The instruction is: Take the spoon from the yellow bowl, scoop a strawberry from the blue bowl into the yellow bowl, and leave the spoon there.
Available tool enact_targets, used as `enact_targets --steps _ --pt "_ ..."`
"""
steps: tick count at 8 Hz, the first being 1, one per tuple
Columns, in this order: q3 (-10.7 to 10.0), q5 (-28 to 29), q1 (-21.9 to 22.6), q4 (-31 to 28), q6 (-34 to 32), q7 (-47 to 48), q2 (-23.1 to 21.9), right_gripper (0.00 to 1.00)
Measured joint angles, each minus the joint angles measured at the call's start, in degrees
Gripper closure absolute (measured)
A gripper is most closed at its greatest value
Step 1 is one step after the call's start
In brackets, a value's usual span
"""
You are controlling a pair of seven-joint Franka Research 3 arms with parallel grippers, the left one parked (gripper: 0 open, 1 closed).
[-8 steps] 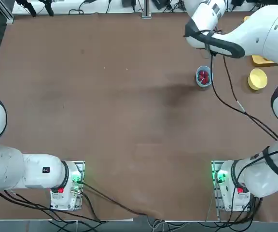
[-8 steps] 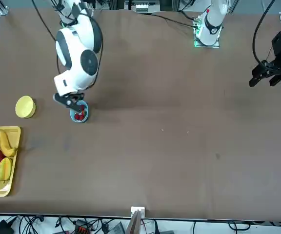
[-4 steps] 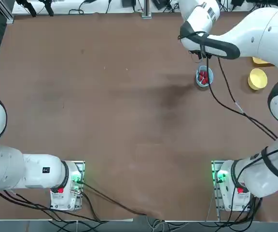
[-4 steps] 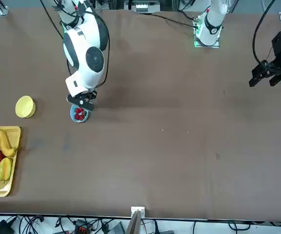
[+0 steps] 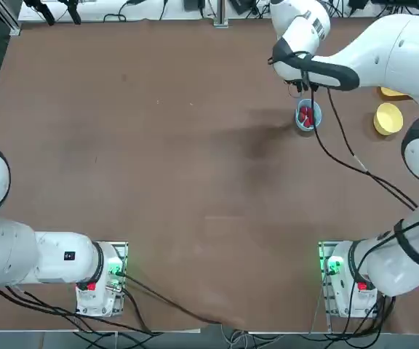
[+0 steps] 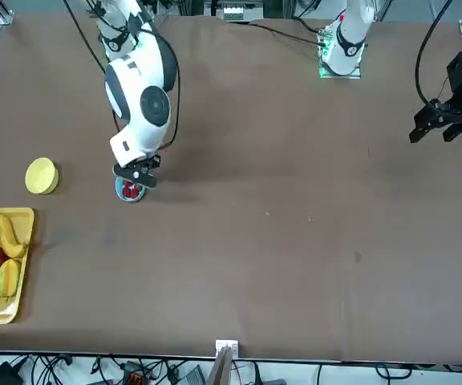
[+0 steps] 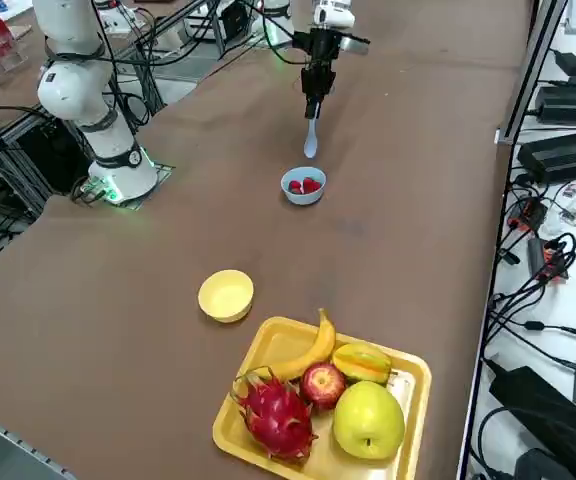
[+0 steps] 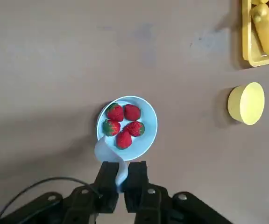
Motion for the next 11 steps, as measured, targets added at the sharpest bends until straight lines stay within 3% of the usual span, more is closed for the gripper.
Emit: enact_targets --steps 11 --pt "-0.11 3.45 -4.13 -3.36 5.25 -3.18 1.93 0.89"
